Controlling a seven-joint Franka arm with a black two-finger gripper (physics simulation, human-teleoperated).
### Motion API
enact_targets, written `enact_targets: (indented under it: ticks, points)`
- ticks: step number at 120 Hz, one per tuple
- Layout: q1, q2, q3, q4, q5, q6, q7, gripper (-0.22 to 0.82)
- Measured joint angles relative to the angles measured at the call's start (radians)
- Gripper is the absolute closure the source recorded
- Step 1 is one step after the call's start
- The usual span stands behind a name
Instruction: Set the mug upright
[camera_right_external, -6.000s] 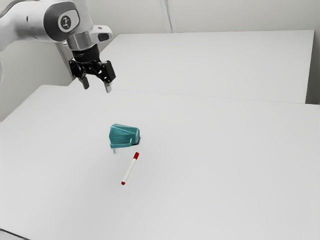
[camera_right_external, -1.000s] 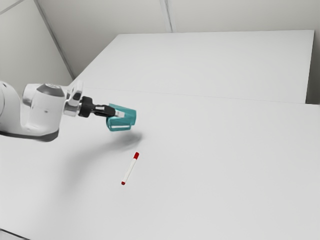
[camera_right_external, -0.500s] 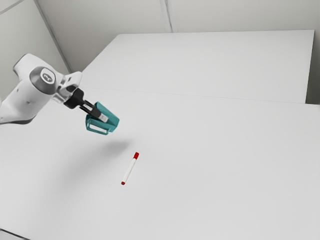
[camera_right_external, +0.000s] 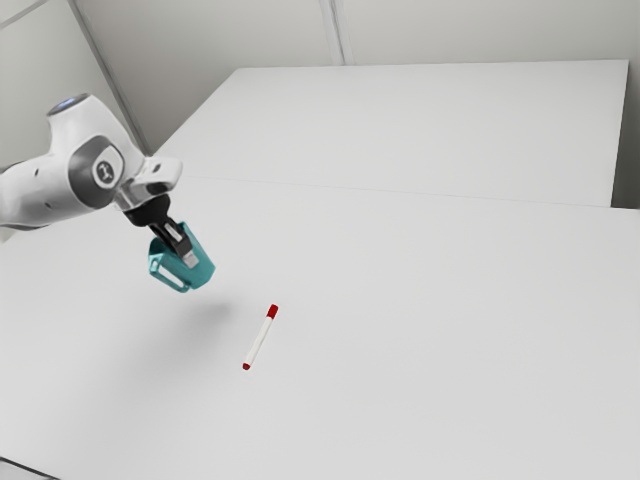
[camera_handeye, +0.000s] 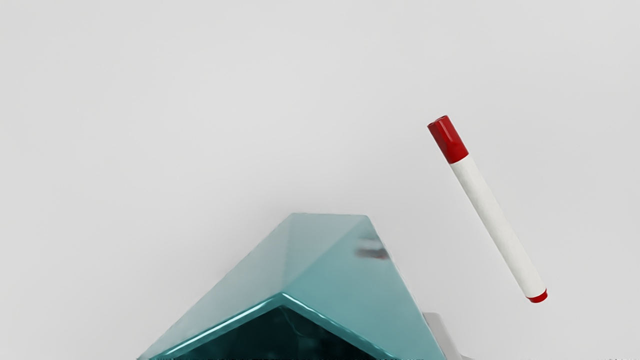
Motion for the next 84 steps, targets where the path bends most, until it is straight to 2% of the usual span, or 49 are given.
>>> enact_targets:
  ticks: [33, 84]
  points:
    - [0.000, -0.036, -0.030, -0.085, 0.158, 0.030, -0.165, 0.79]
    - [-0.008, -0.073, -0.089, -0.185, 0.289, 0.112, -0.387, 0.79]
